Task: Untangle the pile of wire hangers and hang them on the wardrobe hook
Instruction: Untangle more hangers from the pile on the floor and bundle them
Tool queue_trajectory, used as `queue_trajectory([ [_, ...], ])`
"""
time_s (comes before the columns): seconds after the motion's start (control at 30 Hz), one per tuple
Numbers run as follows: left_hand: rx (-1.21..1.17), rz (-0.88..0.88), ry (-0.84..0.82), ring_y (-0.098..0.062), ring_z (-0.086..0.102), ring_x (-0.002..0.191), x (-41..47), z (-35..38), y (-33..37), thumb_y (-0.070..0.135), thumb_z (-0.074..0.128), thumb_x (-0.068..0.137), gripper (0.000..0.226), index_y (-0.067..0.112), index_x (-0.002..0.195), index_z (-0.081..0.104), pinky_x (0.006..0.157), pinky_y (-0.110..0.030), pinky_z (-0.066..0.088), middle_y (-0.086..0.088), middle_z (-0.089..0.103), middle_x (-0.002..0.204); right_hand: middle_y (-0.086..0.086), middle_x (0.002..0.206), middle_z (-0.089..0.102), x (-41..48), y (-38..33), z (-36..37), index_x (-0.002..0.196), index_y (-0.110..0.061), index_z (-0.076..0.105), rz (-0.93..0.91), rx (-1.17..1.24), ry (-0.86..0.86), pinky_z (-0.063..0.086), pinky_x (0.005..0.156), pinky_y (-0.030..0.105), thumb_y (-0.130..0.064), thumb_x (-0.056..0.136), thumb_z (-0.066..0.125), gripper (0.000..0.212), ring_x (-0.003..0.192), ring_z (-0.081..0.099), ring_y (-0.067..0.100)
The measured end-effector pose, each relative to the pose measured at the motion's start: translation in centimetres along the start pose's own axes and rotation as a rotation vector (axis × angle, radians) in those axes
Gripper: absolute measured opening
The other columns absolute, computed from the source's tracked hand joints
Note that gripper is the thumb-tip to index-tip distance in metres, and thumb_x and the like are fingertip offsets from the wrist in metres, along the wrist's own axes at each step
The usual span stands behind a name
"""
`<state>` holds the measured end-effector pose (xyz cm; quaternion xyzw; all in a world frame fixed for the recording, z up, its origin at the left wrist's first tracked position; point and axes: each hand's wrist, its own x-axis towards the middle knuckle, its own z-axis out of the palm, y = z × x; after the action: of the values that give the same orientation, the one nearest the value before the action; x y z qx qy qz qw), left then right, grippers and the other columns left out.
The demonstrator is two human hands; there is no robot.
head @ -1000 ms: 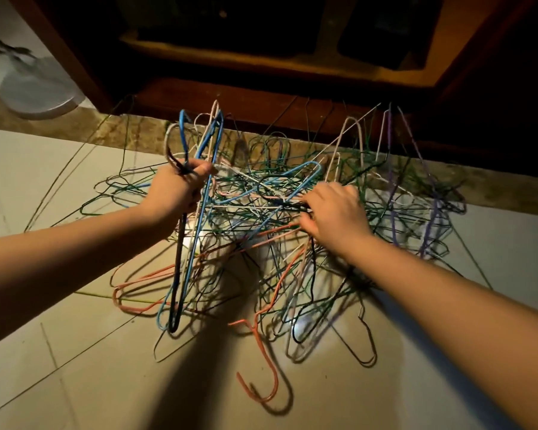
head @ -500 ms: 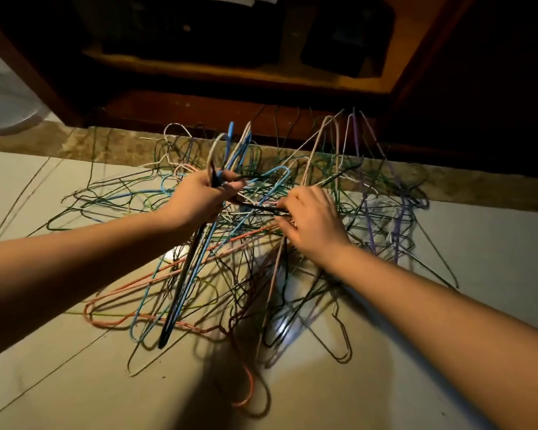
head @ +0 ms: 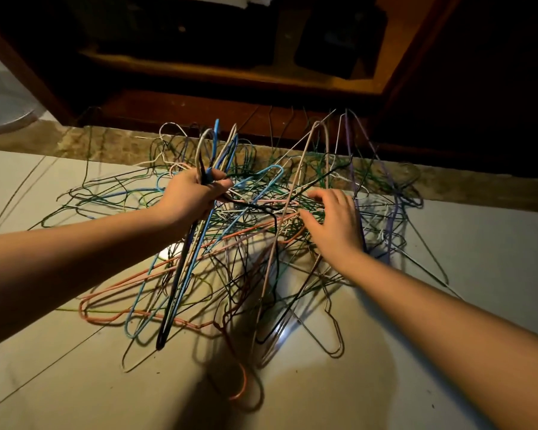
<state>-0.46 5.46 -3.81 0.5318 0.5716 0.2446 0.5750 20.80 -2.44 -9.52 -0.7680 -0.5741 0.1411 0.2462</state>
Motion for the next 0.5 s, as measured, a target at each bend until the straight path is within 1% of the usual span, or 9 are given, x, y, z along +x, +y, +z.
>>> queue_trajectory([
  [0.07, 0.011, 0.005, 0.0, -0.011, 0.038, 0.055, 0.0, 0.1, 0.0, 0.014, 0.053, 0.092, 0.005, 0.013, 0.09, 0.058, 0.051, -0.025, 0.031, -0.006, 0.061, 0.078, -0.001, 0.115, 0.058, -0.2, 0.1, -0.3, 0.113, -0.018, 0.061, -0.02, -0.001, -0.022, 0.027, 0.084, 0.026, -0.031, 0.091, 0.055, 0.027, 0.112, 0.045, 0.021],
  [0.13, 0.014, 0.003, 0.003, -0.01, 0.038, 0.054, 0.0, 0.2, -0.1, 0.014, 0.053, 0.092, 0.006, 0.013, 0.09, 0.058, 0.05, -0.023, 0.032, -0.006, 0.062, 0.079, -0.006, 0.111, 0.061, -0.2, -0.6, -0.3, 0.108, -0.021, 0.064, -0.014, -0.009, -0.065, 0.027, 0.082, 0.028, -0.038, 0.093, 0.05, 0.027, 0.109, 0.045, 0.019],
  [0.2, 0.015, 0.003, 0.003, -0.009, 0.038, 0.053, 0.0, 0.3, -0.2, 0.014, 0.054, 0.092, 0.005, 0.014, 0.09, 0.058, 0.046, -0.019, 0.033, -0.006, 0.061, 0.079, -0.009, 0.108, 0.061, -0.1, -1.8, -0.3, 0.1, -0.025, 0.064, -0.009, -0.02, -0.081, 0.028, 0.083, 0.031, -0.043, 0.091, 0.051, 0.025, 0.107, 0.044, 0.017],
  [0.27, 0.019, 0.011, 0.012, -0.009, 0.038, 0.053, 0.0, 0.3, -0.2, 0.014, 0.055, 0.092, 0.006, 0.015, 0.087, 0.058, 0.043, -0.016, 0.033, -0.004, 0.06, 0.077, -0.006, 0.11, 0.057, 0.2, -2.5, -0.3, 0.097, -0.025, 0.061, -0.004, -0.029, -0.031, 0.031, 0.087, 0.032, -0.042, 0.087, 0.055, 0.021, 0.109, 0.043, 0.018],
  [0.33, 0.023, 0.02, 0.017, -0.009, 0.038, 0.053, -0.1, 0.3, -0.2, 0.014, 0.055, 0.092, 0.008, 0.017, 0.085, 0.058, 0.044, -0.018, 0.033, -0.004, 0.059, 0.076, -0.003, 0.118, 0.05, 0.7, -2.2, -0.6, 0.106, -0.023, 0.057, 0.021, -0.048, 0.018, 0.028, 0.089, 0.03, -0.04, 0.086, 0.058, 0.026, 0.113, 0.039, 0.019],
  [0.4, 0.018, 0.021, 0.015, -0.01, 0.038, 0.053, -0.1, 0.2, -0.2, 0.014, 0.054, 0.092, 0.009, 0.017, 0.085, 0.059, 0.046, -0.02, 0.032, -0.004, 0.06, 0.076, 0.0, 0.126, 0.044, 1.5, -1.2, -1.2, 0.115, -0.021, 0.051, 0.105, -0.02, 0.091, 0.027, 0.093, 0.028, -0.037, 0.087, 0.057, 0.033, 0.119, 0.037, 0.019],
  [0.43, 0.015, 0.015, 0.017, -0.01, 0.037, 0.053, -0.2, 0.2, -0.2, 0.015, 0.054, 0.092, 0.008, 0.017, 0.085, 0.058, 0.047, -0.021, 0.032, -0.004, 0.06, 0.075, 0.001, 0.129, 0.042, 2.0, -0.5, -1.5, 0.119, -0.02, 0.049, 0.174, 0.023, 0.143, 0.03, 0.097, 0.03, -0.035, 0.088, 0.057, 0.035, 0.12, 0.037, 0.019],
  [0.47, 0.01, 0.008, 0.022, -0.01, 0.038, 0.053, -0.2, 0.2, -0.3, 0.015, 0.055, 0.091, 0.007, 0.018, 0.086, 0.058, 0.047, -0.021, 0.032, -0.003, 0.061, 0.075, 0.002, 0.131, 0.041, 2.5, 0.2, -2.0, 0.122, -0.019, 0.047, 0.252, 0.084, 0.197, 0.034, 0.097, 0.033, -0.034, 0.089, 0.056, 0.037, 0.12, 0.039, 0.02],
  [0.5, 0.005, 0.002, 0.024, -0.01, 0.038, 0.053, -0.3, 0.2, -0.3, 0.015, 0.055, 0.091, 0.006, 0.018, 0.086, 0.058, 0.048, -0.021, 0.032, -0.003, 0.061, 0.075, 0.003, 0.132, 0.043, 3.1, 1.0, -2.5, 0.124, -0.017, 0.046, 0.326, 0.153, 0.235, 0.039, 0.09, 0.032, -0.032, 0.09, 0.056, 0.039, 0.117, 0.043, 0.021],
])
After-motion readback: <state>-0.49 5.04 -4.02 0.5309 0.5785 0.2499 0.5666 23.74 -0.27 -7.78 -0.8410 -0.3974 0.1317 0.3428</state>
